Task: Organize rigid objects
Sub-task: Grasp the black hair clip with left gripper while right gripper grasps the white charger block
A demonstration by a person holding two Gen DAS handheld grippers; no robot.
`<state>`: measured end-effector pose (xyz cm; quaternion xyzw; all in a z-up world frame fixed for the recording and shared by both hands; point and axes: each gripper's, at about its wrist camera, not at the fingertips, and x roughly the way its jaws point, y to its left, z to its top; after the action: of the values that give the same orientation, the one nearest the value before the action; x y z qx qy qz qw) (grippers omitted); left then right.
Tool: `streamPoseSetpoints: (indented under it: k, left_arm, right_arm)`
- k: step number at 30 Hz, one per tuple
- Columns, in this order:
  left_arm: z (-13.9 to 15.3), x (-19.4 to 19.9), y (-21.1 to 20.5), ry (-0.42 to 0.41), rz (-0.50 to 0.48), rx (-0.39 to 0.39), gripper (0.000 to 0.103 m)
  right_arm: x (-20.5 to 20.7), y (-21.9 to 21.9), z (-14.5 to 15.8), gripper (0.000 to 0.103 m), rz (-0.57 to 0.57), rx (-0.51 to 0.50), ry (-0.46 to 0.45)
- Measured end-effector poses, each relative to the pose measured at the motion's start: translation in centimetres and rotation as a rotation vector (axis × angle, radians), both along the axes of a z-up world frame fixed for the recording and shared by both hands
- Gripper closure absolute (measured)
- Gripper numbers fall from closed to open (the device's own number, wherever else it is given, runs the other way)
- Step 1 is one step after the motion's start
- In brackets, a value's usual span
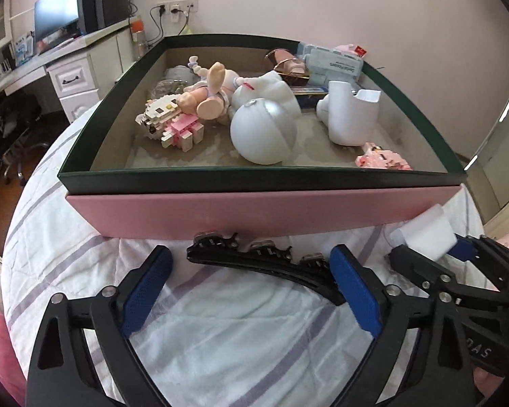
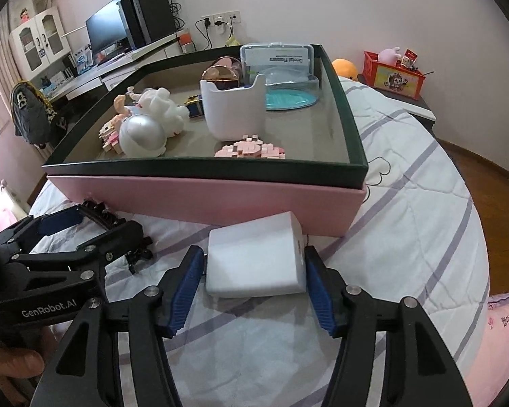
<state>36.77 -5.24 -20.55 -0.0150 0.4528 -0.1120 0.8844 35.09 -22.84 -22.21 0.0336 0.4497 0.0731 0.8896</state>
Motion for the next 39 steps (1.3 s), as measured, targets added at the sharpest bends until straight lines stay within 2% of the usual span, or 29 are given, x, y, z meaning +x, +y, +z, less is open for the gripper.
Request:
streamPoseSetpoints:
  k: [3, 5, 7, 9, 16, 21, 28, 29, 30, 33, 39]
  left_arm:
    - [0.0, -0.3, 0.3, -0.005, 0.01, -0.006, 0.006]
    - [0.2, -0.8, 0.5, 0.001, -0.022, -0.027, 0.0]
    - [0.3, -1.7, 0.7, -0.008, -0.056, -0.045, 0.0]
    - [0.0, -1.6, 0.4, -0.006, -0.067, -0.02, 0.0]
    - [-0.4, -0.5, -0.3, 0.004, -0.084, 0.038, 0.0]
    - [-0.5, -0.8, -1.3, 0.006, -0.143, 0.099, 0.0]
    - [-0.6, -0.1, -1.6, 0.002, -0.116, 0.129, 0.003]
    - [-0.5, -0.1, -1.6, -0.005, -0.11, 0.129, 0.007]
    - [-0.4, -0.1, -1.4, -0.007, -0.107, 0.118, 0.007]
    - [-0.1, -0.4, -0.6, -0.008, -0.097, 0.069, 0.007]
    - [0.6, -1.9, 0.5, -0.025, -0.075, 0.029, 0.008]
  right_arm:
    - [-0.1, 0.1, 0.0, 0.042, 0.003, -0.006, -0.002]
    - [0.0, -0.1, 0.0, 0.042, 0.004, 0.002, 0.0]
    - [-0.1, -0.1, 0.0, 0.04, 0.008, 0.005, 0.001]
    - [-0.1, 0.0, -0.1, 0.037, 0.01, 0.003, 0.003]
    - [0.0, -0.2, -0.1, 0.037, -0.01, -0.027, 0.01]
    - [-0.2, -0.2, -0.1, 0.035, 0.0, -0.069, 0.011]
    - [0.4, 0.0, -0.4, 0.036, -0.017, -0.106, 0.001]
    - [0.4, 0.2, -0.4, 0.038, -0.009, -0.12, -0.001]
    - [0.2, 0.4, -0.2, 0.045, 0.001, -0.117, -0.004]
    - [-0.2, 0.1, 0.1, 0.051, -0.005, -0.096, -0.016]
    - [-0.9, -0.6, 0.3, 0.051, -0.003, -0.037, -0.012]
